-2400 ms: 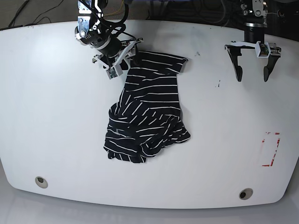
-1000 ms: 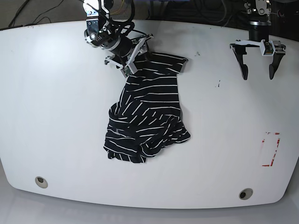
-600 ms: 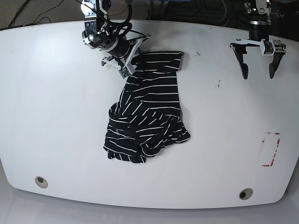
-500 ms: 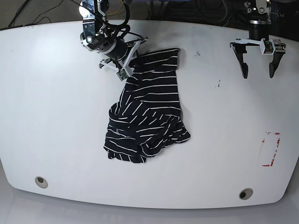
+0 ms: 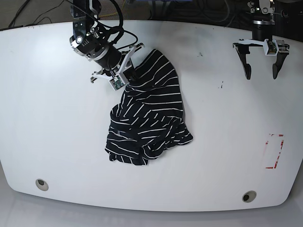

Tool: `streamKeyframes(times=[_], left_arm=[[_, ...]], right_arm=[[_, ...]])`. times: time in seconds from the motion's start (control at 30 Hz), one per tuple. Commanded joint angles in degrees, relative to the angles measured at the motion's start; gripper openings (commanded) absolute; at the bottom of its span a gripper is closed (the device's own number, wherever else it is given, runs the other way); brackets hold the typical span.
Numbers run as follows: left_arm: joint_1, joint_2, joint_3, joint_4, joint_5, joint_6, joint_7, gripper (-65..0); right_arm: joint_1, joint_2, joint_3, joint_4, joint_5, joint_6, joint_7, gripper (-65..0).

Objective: Layout the t-shirt on the table in an organized manner, then fold the t-shirt properly
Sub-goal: 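Drag the grasped shirt edge away from the shirt with the right gripper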

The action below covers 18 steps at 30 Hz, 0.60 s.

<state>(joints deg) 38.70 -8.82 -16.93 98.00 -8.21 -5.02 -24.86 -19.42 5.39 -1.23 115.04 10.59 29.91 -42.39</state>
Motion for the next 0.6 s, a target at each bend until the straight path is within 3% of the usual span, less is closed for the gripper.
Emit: streamKeyframes(times=[0.0,0.3,0.57], left_arm=[[0.20,-0.46,-0.17,1.21,-0.10,0.14,-1.64,-12.7],[-1.64,-0.54,-0.35,1.21,-0.01,0.14,-1.56,-12.7],[-4.90,-1.69,-0.35,1.21,0.08,0.14,-1.56,-12.7]], right_arm=[[1.44,0.81,0.05,0.96,3.17,0.37,0.94,-65.0],[10.41,3.10,3.48,0.69,12.84,0.29,0.85,-65.0],[18.15,4.77,5.41,-0.54,13.72,0.02,0.77,-65.0]])
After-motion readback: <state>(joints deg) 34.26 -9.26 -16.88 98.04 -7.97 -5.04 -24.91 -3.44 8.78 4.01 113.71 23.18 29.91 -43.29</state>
